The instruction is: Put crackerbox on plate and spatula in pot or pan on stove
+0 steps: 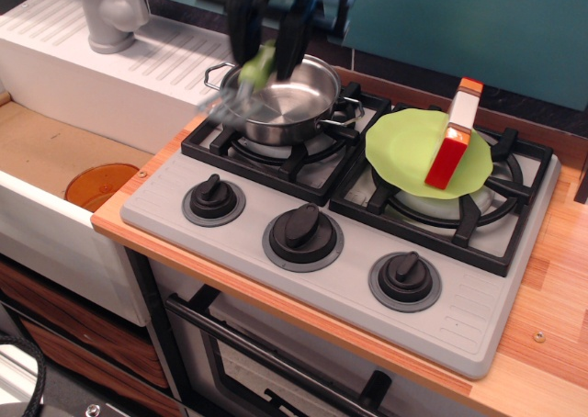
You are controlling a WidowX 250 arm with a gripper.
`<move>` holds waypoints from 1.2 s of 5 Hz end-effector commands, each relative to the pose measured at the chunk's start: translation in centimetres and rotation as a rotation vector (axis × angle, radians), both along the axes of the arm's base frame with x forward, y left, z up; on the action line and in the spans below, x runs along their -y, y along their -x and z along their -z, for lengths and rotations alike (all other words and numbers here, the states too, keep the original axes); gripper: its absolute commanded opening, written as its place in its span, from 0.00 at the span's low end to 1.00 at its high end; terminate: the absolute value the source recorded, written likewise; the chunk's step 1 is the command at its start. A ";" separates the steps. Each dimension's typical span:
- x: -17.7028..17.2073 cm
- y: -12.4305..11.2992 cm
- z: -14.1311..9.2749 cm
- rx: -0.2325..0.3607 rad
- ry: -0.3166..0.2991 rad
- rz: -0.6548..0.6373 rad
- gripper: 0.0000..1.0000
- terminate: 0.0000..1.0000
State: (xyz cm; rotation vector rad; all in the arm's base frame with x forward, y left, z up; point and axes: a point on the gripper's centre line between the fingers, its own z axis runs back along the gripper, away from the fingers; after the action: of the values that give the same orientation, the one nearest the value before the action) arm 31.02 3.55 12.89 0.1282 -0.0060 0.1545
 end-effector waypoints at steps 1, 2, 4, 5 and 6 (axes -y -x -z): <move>-1.0 -5.8 -0.5 0.074 0.020 0.043 0.00 0.00; -1.2 -7.5 1.2 0.105 0.053 0.058 0.00 0.00; -1.5 -7.2 1.1 0.105 0.011 0.091 1.00 0.00; -0.7 -6.9 0.3 0.103 -0.001 0.068 1.00 0.00; 1.1 -6.0 -0.9 0.103 -0.017 0.038 1.00 0.00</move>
State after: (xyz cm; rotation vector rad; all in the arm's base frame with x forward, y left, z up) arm 36.33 2.66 10.55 0.1394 -0.0240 0.1265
